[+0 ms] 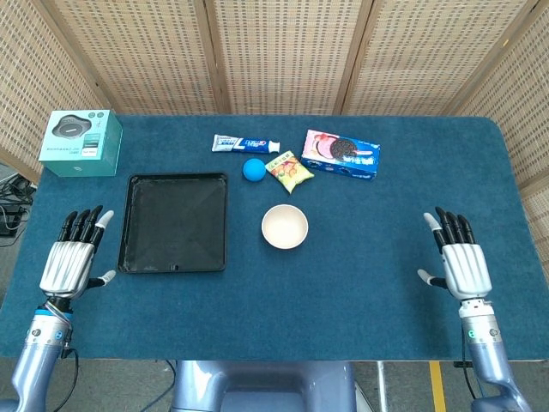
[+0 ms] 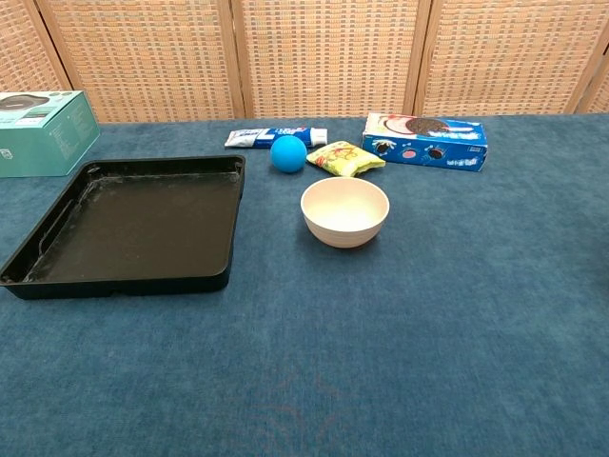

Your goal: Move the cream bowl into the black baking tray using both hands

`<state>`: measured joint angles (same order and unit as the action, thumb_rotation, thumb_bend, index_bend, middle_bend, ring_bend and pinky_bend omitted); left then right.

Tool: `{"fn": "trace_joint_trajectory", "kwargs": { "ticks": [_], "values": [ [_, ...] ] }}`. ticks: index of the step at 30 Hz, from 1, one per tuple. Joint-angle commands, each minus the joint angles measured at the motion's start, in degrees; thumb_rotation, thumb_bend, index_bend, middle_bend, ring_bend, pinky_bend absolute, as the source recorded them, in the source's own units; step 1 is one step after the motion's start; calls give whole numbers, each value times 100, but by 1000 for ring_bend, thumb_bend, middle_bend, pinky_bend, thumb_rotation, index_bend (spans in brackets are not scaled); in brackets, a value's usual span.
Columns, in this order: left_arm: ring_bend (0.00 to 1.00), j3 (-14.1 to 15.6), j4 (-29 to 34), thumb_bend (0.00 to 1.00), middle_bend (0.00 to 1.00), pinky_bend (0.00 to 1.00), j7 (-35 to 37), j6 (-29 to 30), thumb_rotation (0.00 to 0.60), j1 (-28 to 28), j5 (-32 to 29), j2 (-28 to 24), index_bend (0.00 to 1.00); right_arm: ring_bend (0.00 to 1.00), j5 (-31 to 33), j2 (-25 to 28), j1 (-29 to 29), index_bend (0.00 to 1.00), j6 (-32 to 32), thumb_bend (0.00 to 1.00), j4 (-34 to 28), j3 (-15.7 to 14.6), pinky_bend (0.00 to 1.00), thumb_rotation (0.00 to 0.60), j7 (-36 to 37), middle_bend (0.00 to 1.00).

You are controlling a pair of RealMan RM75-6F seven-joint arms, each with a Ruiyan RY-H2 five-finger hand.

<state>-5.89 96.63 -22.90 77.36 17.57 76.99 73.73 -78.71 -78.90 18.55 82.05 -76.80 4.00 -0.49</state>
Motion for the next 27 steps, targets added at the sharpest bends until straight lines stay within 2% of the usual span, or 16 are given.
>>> {"fn": "trace_joint_trajectory", "kwargs": {
  "ticks": [1, 4, 7, 9, 12, 15, 20, 27],
  "values": [
    [0, 11, -68, 0, 0, 0, -36, -29, 600, 45, 36, 99, 0, 0, -32, 16, -162, 90, 82, 275, 217, -31, 0, 600, 370, 0],
    [0, -43, -109, 1, 0, 0, -85, -115, 600, 156, 76, 136, 0, 0, -101, 41, -206, 90, 200, 275, 262, 26, 0, 600, 524, 0],
    [0, -345, -148, 57, 0, 0, -128, -449, 600, 567, 91, 129, 0, 0, -188, 85, -256, 90, 306, 275, 251, 101, 0, 600, 784, 0],
    [0, -436, -173, 104, 0, 0, -109, -580, 600, 702, 64, 137, 0, 0, -201, 88, -263, 90, 293, 275, 264, 115, 0, 600, 831, 0],
    [0, -585, -216, 116, 0, 0, -154, -831, 600, 989, 55, 171, 17, 0, -229, 91, -278, 90, 277, 275, 283, 149, 0, 600, 906, 0],
    [0, -716, -273, 118, 0, 0, -269, -1122, 600, 1326, 50, 251, 83, 0, -265, 94, -296, 91, 257, 274, 292, 172, 0, 600, 965, 0],
    [0, -926, -458, 201, 0, 0, -365, -1616, 600, 1940, 20, 531, 291, 0, -298, 94, -311, 91, 203, 275, 306, 216, 0, 600, 1029, 0],
    [0, -976, -1038, 204, 0, 0, -799, -2482, 600, 2804, -321, 1165, 371, 0, -269, 124, -348, 92, 154, 275, 345, 315, 0, 600, 1221, 0]
  ]
}}
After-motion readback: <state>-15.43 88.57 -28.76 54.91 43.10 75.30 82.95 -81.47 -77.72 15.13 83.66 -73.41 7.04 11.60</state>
